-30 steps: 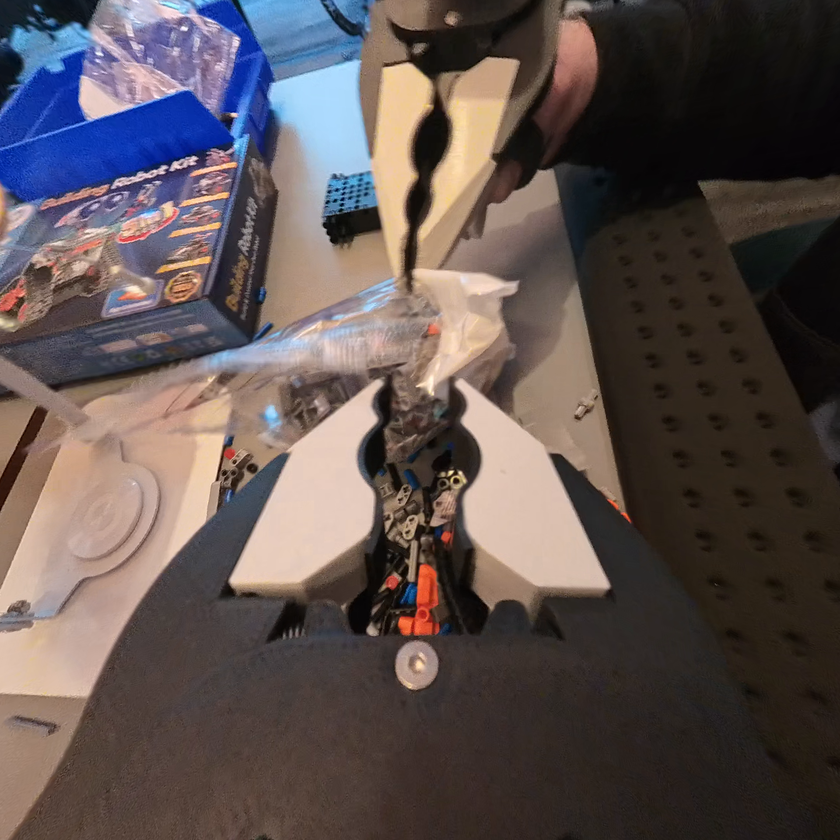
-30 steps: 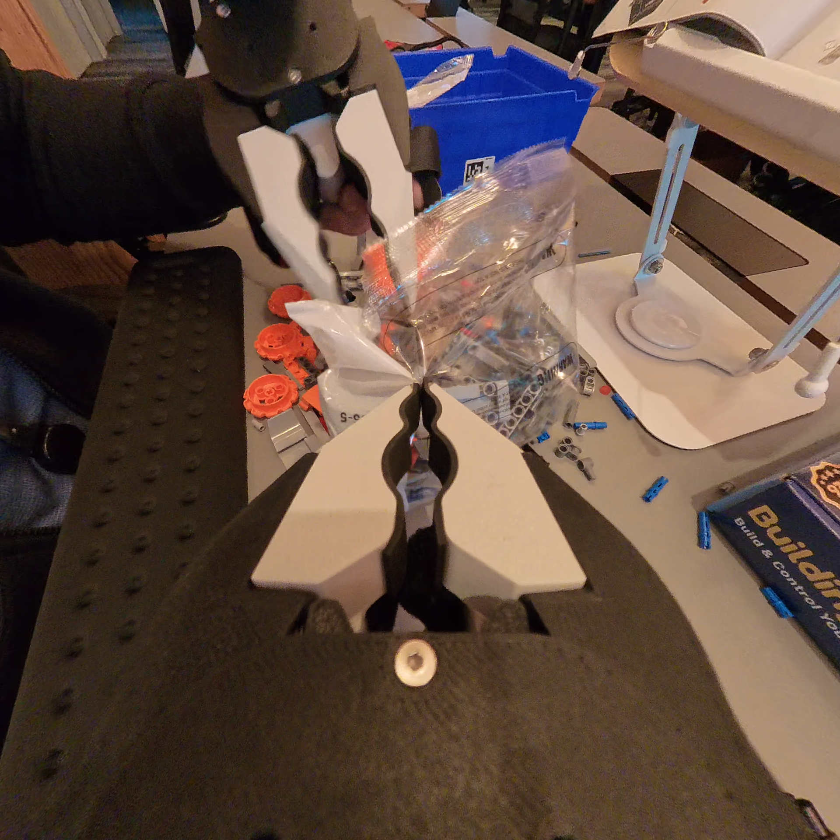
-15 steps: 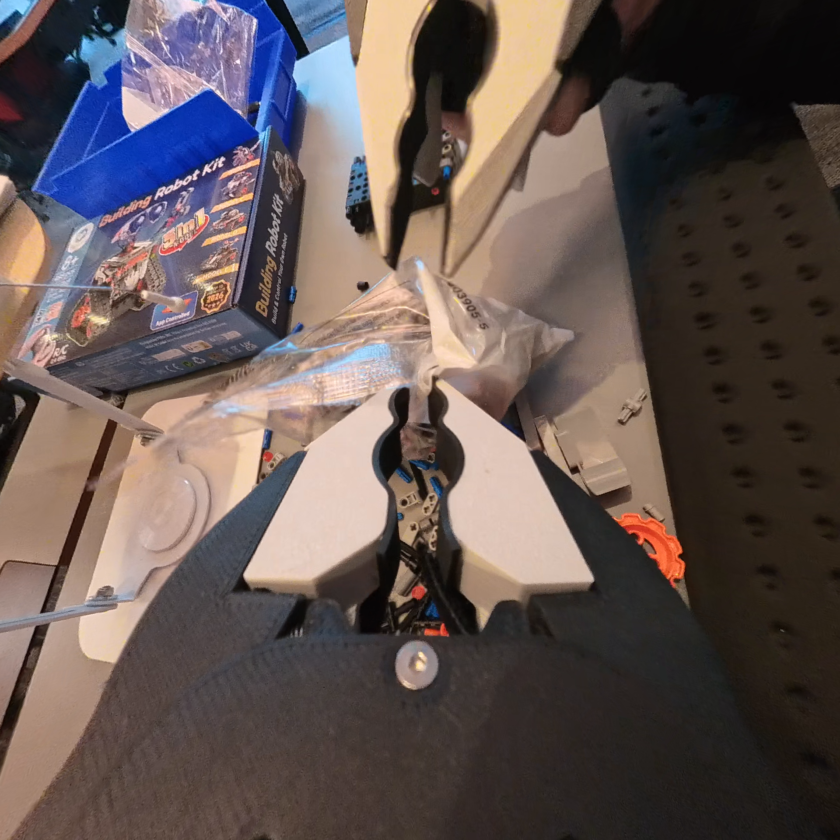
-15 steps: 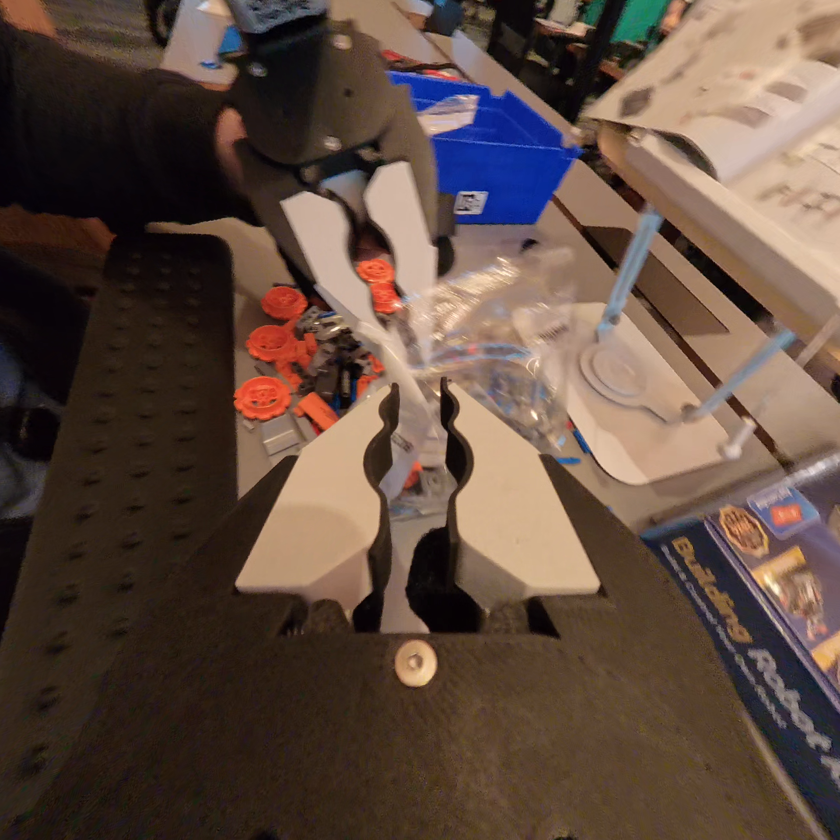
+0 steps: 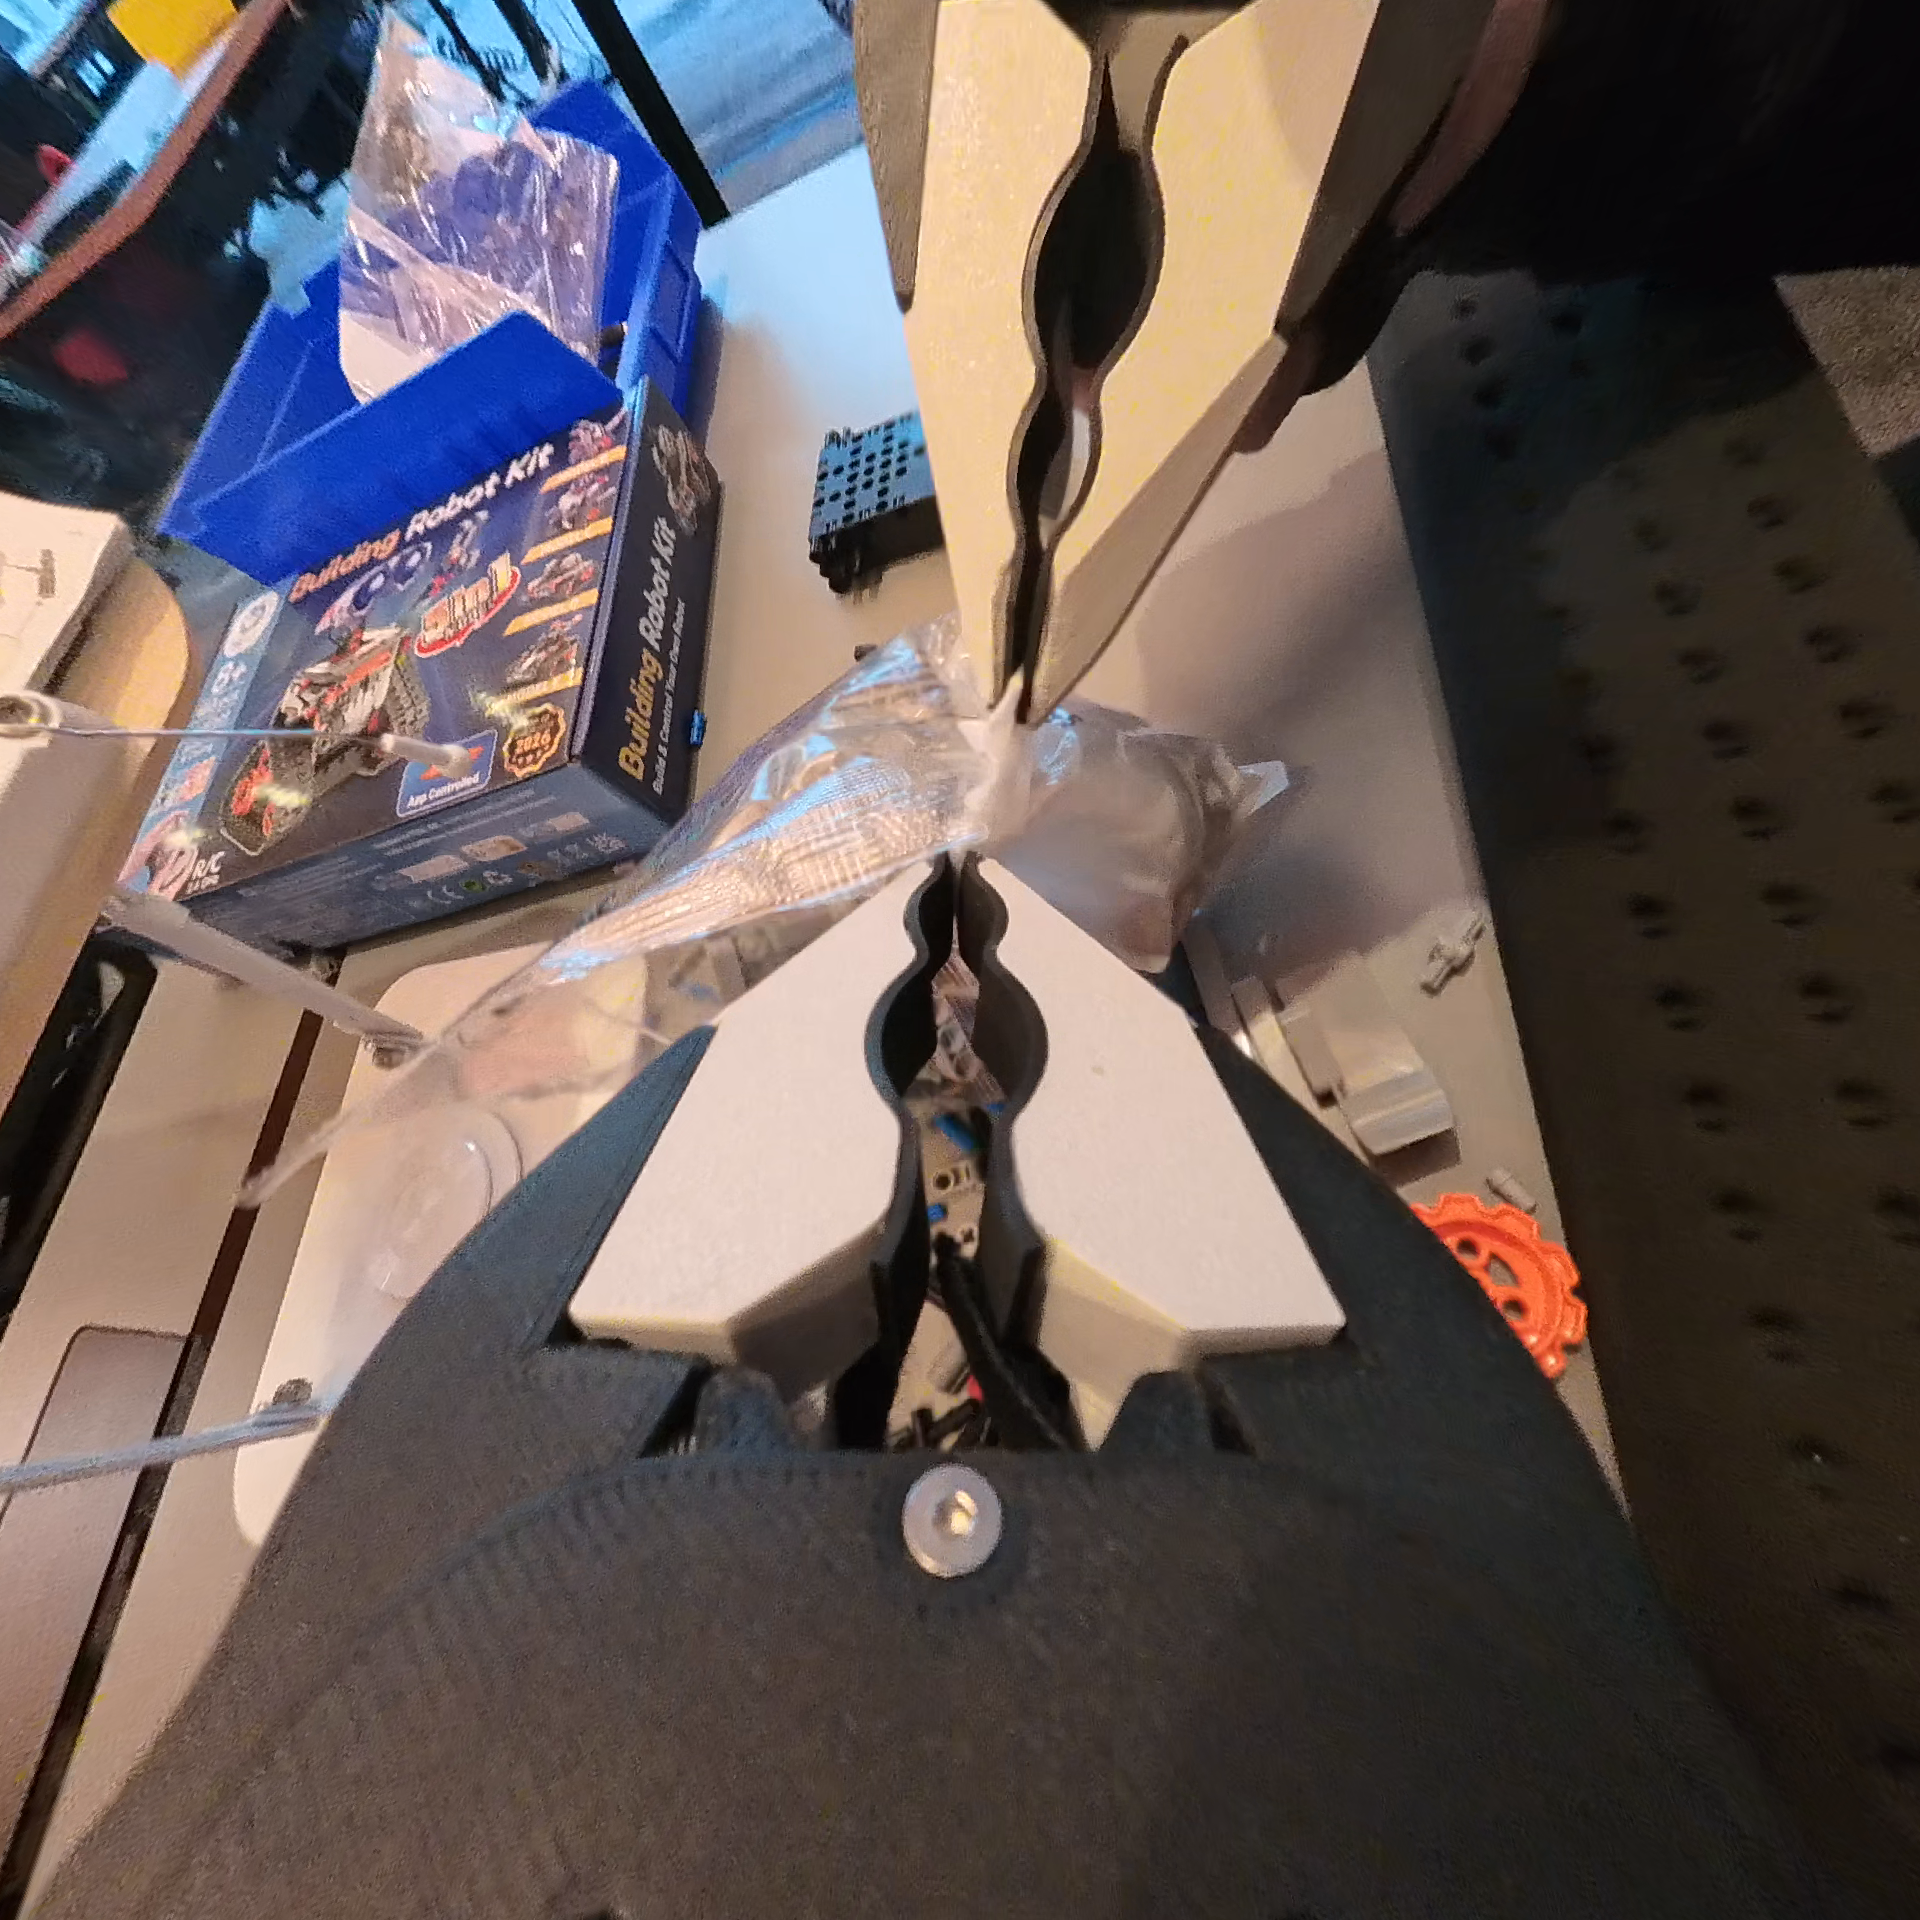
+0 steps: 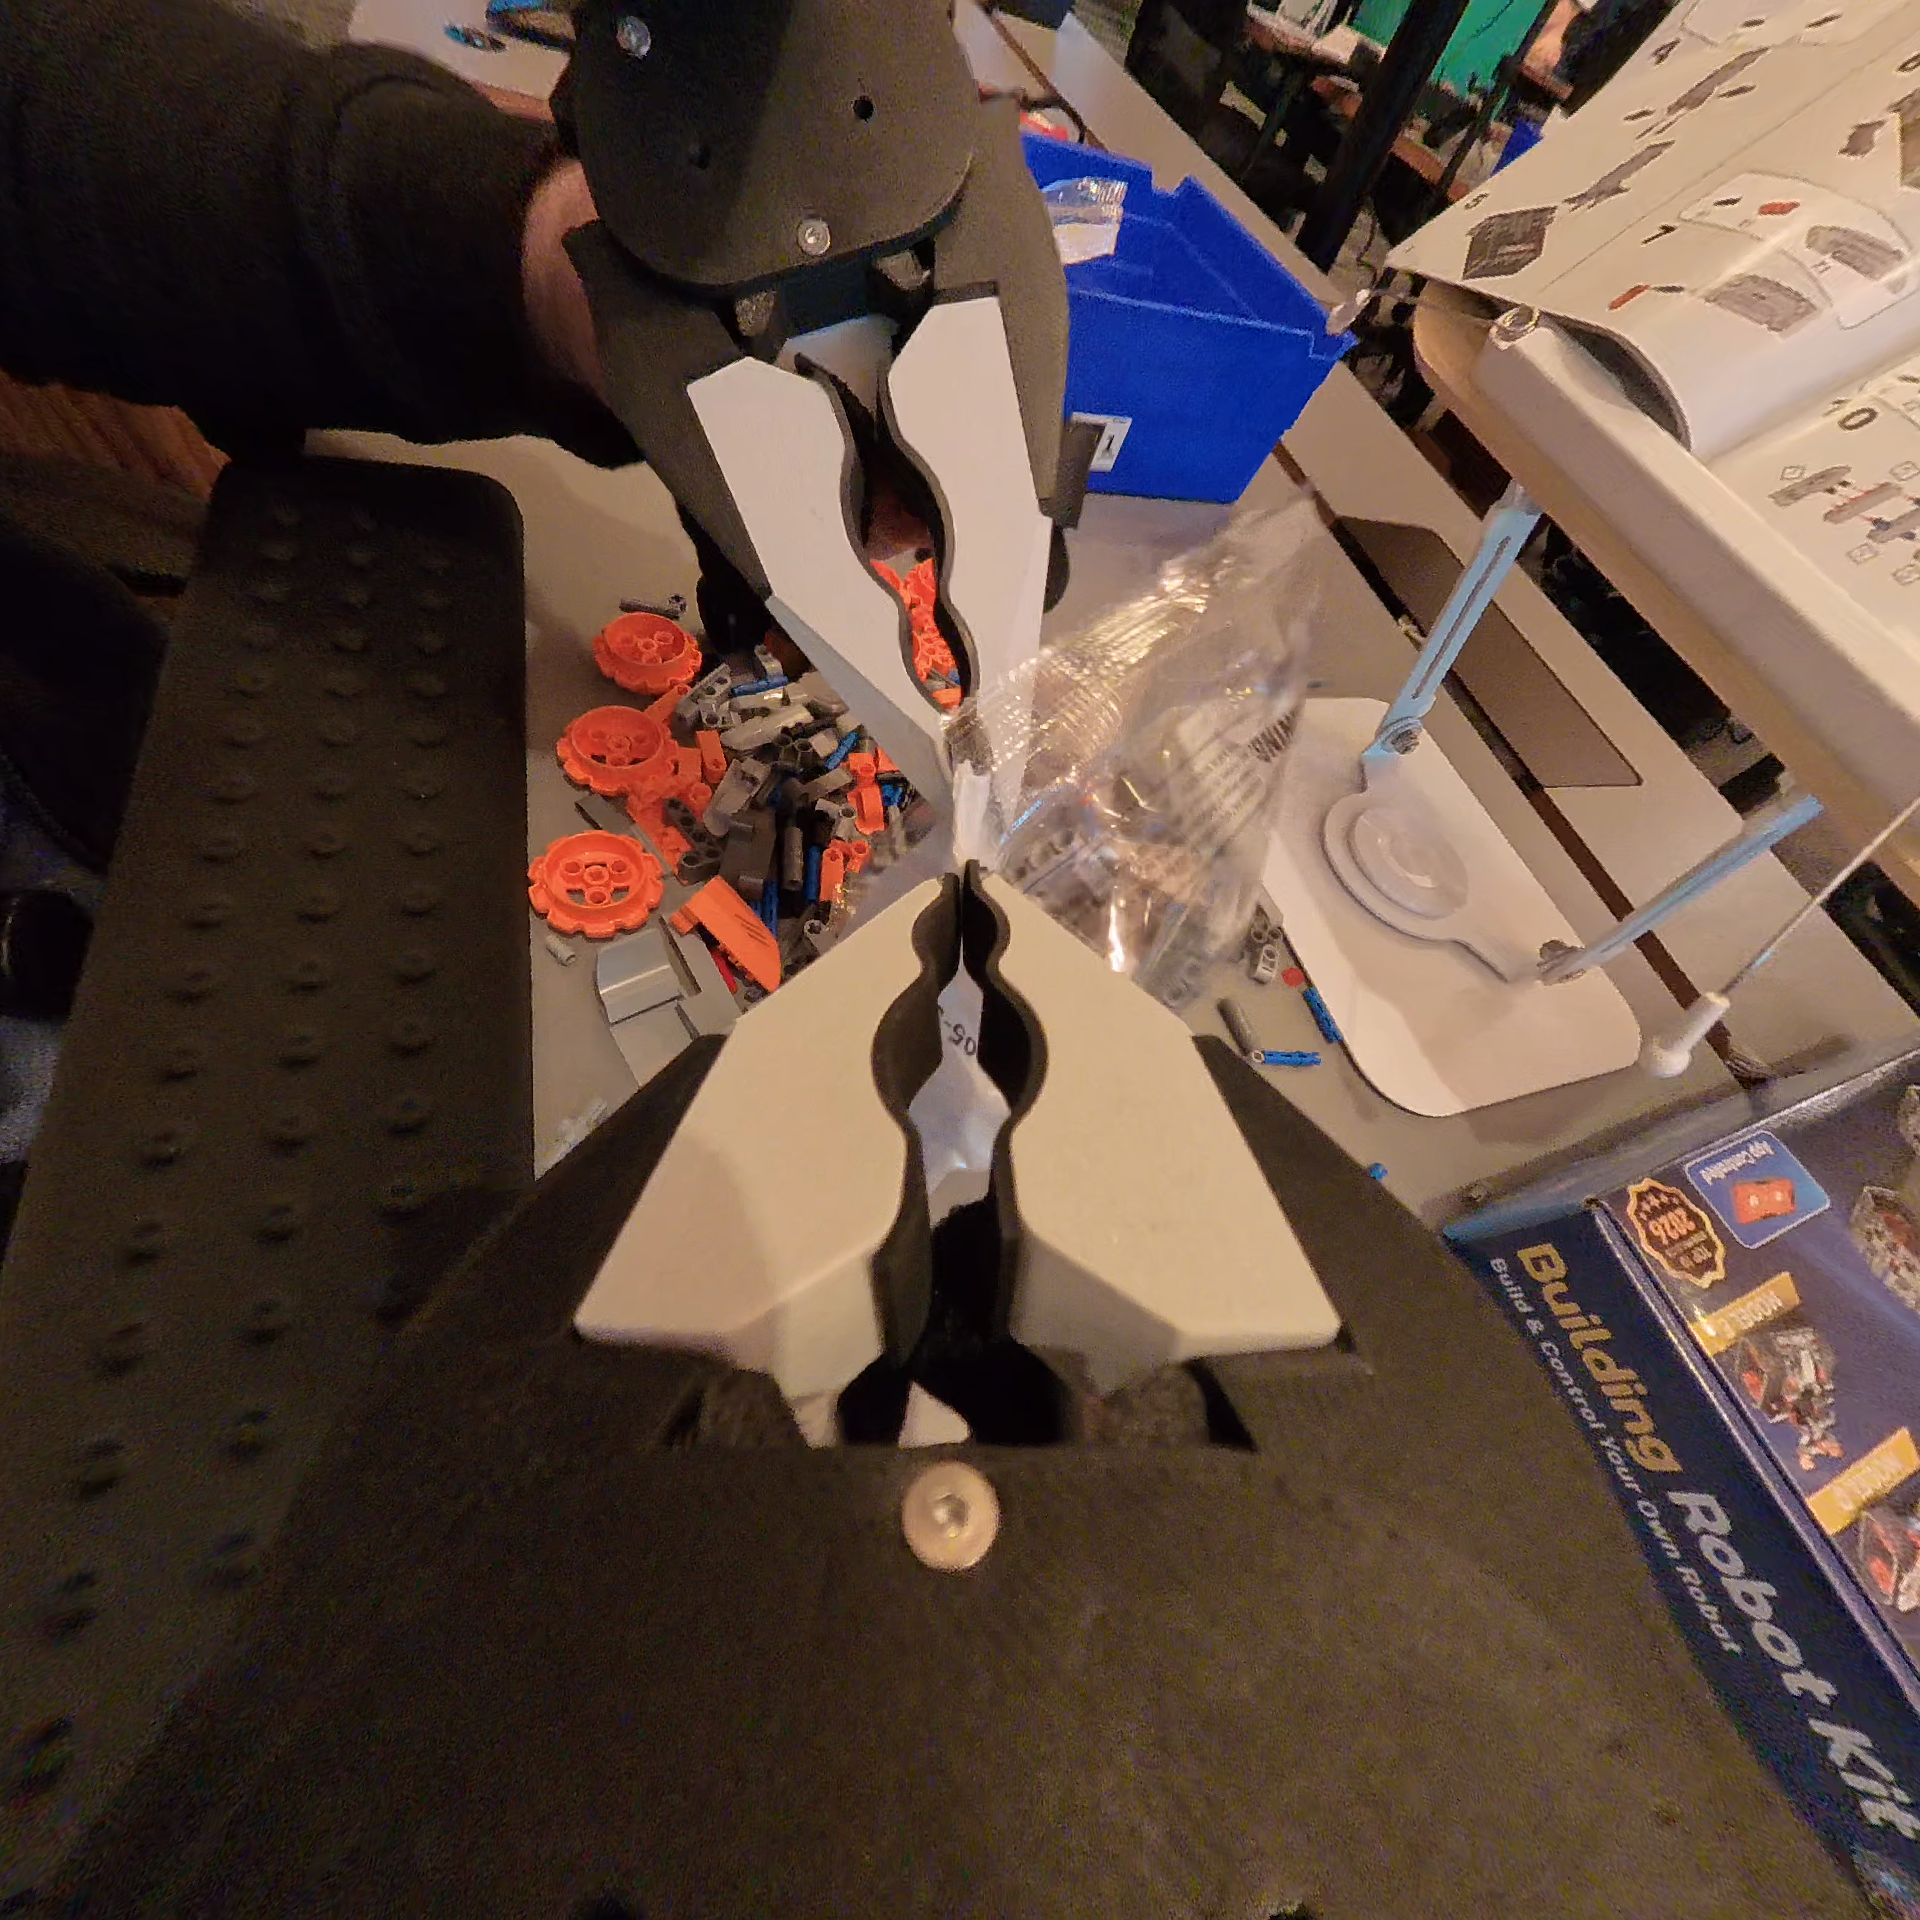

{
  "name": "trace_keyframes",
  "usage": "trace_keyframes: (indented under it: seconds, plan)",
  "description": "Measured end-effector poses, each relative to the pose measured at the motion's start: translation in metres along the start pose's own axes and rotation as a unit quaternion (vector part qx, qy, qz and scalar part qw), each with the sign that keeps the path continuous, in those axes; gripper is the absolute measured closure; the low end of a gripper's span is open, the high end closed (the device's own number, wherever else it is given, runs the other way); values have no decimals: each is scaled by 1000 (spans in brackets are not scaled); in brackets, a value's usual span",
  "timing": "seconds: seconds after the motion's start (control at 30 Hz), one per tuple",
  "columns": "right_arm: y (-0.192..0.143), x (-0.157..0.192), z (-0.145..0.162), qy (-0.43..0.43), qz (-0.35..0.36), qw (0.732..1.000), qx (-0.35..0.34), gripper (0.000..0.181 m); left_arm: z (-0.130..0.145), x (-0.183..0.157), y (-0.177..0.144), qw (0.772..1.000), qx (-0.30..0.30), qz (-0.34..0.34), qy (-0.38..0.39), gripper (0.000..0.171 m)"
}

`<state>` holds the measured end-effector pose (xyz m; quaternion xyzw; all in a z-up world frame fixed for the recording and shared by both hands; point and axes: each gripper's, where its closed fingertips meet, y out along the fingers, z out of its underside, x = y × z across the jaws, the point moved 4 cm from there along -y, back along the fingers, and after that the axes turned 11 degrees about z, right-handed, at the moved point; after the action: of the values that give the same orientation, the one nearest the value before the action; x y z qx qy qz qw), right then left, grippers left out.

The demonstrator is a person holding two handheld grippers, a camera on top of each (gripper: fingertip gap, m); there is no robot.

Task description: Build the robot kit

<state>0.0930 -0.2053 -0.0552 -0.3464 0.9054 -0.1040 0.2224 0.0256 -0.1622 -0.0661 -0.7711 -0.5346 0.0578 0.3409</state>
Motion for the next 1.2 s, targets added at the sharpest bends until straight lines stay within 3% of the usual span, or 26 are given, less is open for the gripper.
trace_keyframes:
  seconds: [0.33, 0.43, 0.57, 0.73, 0.97, 1.2]
  plan:
    - [-5, 0, 1, 57, -35, 997, -39, 181, -4, -4, -3, 997, -57, 33, -36, 171]
    - [-3, -2, 3, 63, -28, 997, -34, 181, -10, -7, -4, 999, -51, 5, -15, 147]
    - [-2, 0, 0, 62, -32, 997, -33, 181, -11, -11, -3, 999, -35, -19, 5, 171]
    - [-3, 2, -2, 49, -26, 998, -31, 181, -14, -12, -3, 999, -33, -34, 16, 171]
    - [-8, 1, -7, 44, -9, 997, -60, 181, -12, -8, -12, 989, -139, -19, -48, 171]
    - [-9, 2, -1, 61, -18, 995, -74, 181, -7, -9, -10, 981, -176, 8, -85, 171]
